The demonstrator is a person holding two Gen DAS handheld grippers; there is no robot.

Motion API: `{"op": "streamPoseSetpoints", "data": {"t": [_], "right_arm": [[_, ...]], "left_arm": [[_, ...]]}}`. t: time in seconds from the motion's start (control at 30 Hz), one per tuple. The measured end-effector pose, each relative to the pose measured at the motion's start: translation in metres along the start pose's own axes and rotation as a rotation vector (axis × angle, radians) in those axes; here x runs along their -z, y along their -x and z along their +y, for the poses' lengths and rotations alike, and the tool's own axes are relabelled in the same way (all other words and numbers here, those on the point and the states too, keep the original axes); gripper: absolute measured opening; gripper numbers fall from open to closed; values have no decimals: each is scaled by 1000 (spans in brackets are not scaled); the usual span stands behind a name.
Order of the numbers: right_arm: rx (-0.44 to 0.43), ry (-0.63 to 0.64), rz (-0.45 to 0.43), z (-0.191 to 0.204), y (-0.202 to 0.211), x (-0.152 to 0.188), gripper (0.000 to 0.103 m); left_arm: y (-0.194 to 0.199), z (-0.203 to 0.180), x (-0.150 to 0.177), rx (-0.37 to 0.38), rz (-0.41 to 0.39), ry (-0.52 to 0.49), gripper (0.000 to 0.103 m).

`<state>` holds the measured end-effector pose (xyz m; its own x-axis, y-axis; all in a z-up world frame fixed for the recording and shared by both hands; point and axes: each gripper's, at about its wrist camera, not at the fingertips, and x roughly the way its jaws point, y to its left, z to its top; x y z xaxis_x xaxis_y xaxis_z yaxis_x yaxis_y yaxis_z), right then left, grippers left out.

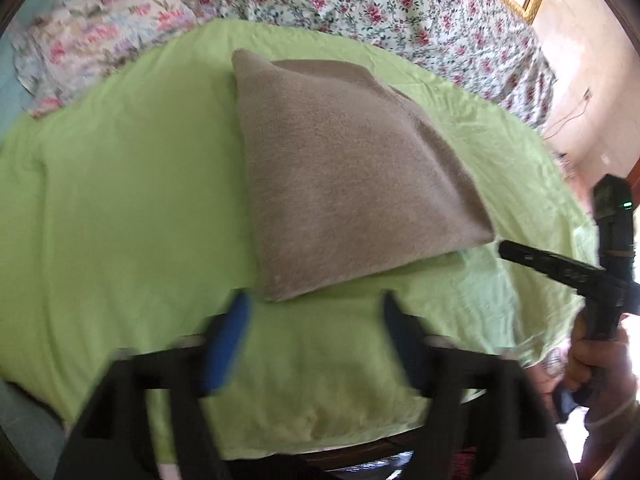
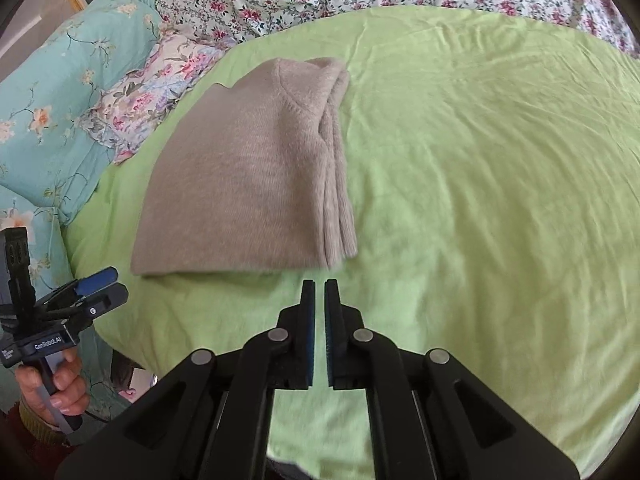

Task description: Fold small clothes

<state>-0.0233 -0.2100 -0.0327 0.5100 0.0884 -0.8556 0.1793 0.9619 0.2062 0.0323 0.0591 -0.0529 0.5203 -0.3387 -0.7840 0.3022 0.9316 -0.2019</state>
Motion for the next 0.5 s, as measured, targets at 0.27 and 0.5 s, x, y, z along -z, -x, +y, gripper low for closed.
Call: {"op": "streamPoseSetpoints", "data": {"t": [0.27, 0.5], "right_arm": [[-8, 20, 1, 12, 19, 24, 57], [-33, 80, 68, 29, 14, 46, 72]], "left_arm": [[18, -3, 17, -21, 4, -25, 81], [26, -3, 31, -59, -4, -66, 84]]}}
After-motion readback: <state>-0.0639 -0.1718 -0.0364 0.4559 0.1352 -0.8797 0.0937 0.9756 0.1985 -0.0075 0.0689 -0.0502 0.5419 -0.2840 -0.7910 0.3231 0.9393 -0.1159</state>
